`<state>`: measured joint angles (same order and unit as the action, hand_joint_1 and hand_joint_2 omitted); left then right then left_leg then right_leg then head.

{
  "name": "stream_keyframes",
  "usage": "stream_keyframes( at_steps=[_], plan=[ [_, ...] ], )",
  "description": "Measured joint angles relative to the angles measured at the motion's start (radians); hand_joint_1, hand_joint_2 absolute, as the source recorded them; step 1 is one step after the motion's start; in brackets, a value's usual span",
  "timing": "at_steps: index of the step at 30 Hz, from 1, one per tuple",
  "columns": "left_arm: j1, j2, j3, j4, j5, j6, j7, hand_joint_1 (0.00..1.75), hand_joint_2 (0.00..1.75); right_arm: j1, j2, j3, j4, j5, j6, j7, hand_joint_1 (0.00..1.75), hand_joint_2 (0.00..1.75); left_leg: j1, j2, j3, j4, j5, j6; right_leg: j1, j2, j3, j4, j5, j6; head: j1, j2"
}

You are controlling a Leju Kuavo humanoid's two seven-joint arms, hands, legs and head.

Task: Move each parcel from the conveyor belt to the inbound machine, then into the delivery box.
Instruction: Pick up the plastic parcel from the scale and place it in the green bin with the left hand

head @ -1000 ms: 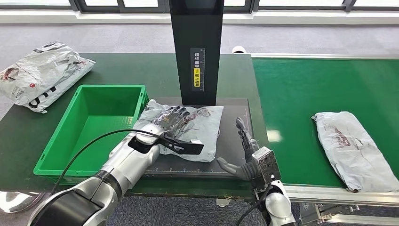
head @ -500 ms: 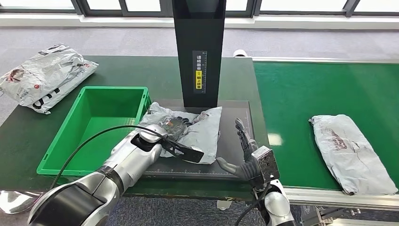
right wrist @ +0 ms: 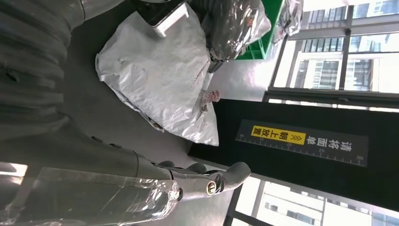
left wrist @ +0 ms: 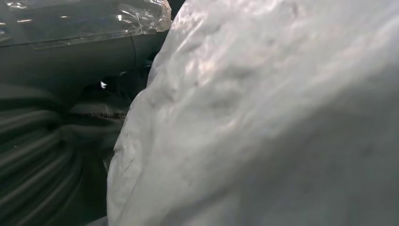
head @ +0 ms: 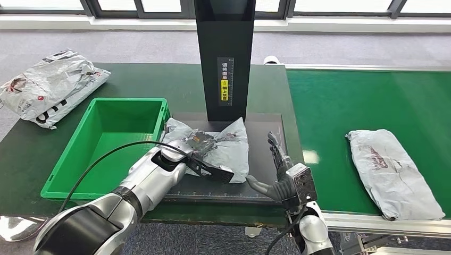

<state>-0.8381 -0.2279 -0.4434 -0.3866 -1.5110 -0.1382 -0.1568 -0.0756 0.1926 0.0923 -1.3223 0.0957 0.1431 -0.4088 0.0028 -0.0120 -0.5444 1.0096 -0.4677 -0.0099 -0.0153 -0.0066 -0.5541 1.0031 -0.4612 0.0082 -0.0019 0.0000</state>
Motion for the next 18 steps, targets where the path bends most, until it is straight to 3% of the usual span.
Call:
stream_keyframes(
  at_steps=[6, 14, 18],
  plan=[
    [0.0, -0.001, 0.0, 0.0, 0.002, 0.065, 0.067, 1.75, 1.75, 0.001, -0.003, 0.0, 0.0, -0.003, -0.011, -0.003, 0.0, 1.75, 0.0, 0.001, -0.002, 0.0, 0.0, 0.0, 0.0, 0.001, -0.003, 0.0, 0.0, 0.0, 0.0, 0.0],
    [0.008, 0.017, 0.038, -0.049, 0.03, 0.385, 0.237, 1.75, 1.75, 0.053, -0.019, 0.0, -0.024, -0.027, -0.055, -0.013, 0.0, 1.75, 0.0, 0.001, -0.017, 0.001, 0.004, -0.003, 0.0, 0.002, -0.018, 0.001, 0.005, -0.001, 0.0, 0.0],
    [0.03, 0.045, 0.108, -0.184, 0.043, 0.434, 0.254, 1.75, 1.75, 0.087, -0.025, 0.0, -0.052, -0.033, -0.072, -0.003, 0.0, 1.75, 0.0, 0.002, -0.022, 0.001, 0.005, -0.003, 0.0, 0.004, -0.025, 0.002, 0.006, -0.001, 0.0, 0.0]
  ],
)
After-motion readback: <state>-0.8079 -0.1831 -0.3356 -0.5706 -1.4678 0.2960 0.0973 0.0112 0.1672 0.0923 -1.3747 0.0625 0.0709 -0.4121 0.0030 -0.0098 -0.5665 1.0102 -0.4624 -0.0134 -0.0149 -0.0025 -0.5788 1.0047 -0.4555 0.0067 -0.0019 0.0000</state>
